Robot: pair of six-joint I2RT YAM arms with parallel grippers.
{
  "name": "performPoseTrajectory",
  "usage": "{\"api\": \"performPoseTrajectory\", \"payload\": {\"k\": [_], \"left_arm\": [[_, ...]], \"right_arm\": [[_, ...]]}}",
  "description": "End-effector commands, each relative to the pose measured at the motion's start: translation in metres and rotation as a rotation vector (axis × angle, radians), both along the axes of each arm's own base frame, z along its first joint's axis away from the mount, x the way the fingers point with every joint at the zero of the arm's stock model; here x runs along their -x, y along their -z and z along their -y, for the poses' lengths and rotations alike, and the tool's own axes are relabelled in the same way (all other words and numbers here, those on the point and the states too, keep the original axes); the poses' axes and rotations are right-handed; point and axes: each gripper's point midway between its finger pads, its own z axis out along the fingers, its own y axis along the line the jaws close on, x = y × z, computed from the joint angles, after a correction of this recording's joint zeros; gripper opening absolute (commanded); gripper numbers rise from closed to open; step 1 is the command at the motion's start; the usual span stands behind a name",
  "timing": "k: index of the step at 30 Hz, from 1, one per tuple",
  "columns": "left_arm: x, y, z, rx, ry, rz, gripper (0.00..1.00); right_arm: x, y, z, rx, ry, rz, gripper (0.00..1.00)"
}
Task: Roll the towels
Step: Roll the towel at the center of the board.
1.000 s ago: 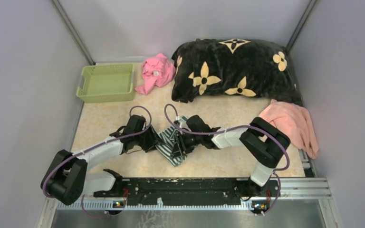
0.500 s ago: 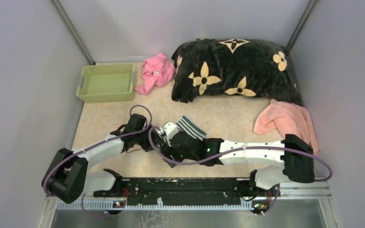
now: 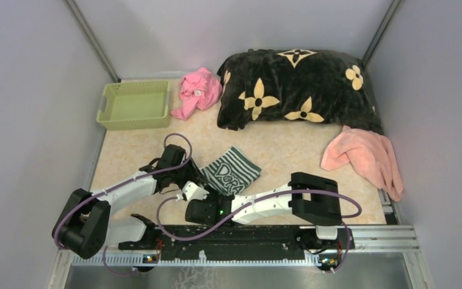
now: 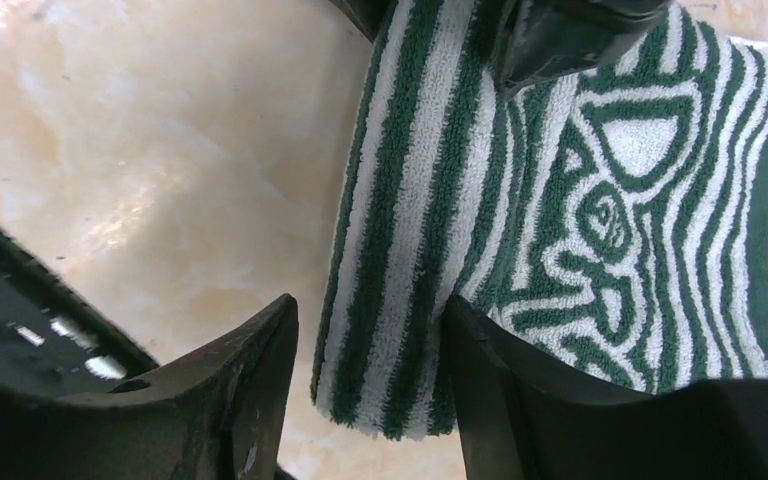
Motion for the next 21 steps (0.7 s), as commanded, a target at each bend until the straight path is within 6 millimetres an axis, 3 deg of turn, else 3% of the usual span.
{"api": "performPoseTrajectory", "payload": {"k": [1,6,10,13,17,21], "left_arm": [[-0.001,0.008,-0.015,-0.079,-0.042,-0.007,0.55],[-0.001,0.004,-0.014,-0.068,-0.038,0.001,0.62],[-0.001,-0.007,-0.015,-0.062,-0.036,0.035,0.70],[-0.003,-0.020,-0.018,-0.049,-0.045,0.082,0.77],[-0.001,-0.040,-0.017,-0.003,-0.037,0.149,0.82],[0.002,-0.058,-0.014,0.063,-0.020,0.236,0.86]], "right_arm": [[-0.005,0.012,0.006,0.083,0.035,0.048,0.52],[-0.004,0.036,0.021,0.131,0.047,0.009,0.40],[-0.005,0.041,0.028,0.087,0.050,-0.090,0.27],[0.005,0.026,0.015,-0.102,-0.015,-0.275,0.14],[0.013,-0.016,-0.004,-0.415,-0.127,-0.487,0.10],[0.015,-0.039,-0.004,-0.641,-0.188,-0.698,0.10]]}}
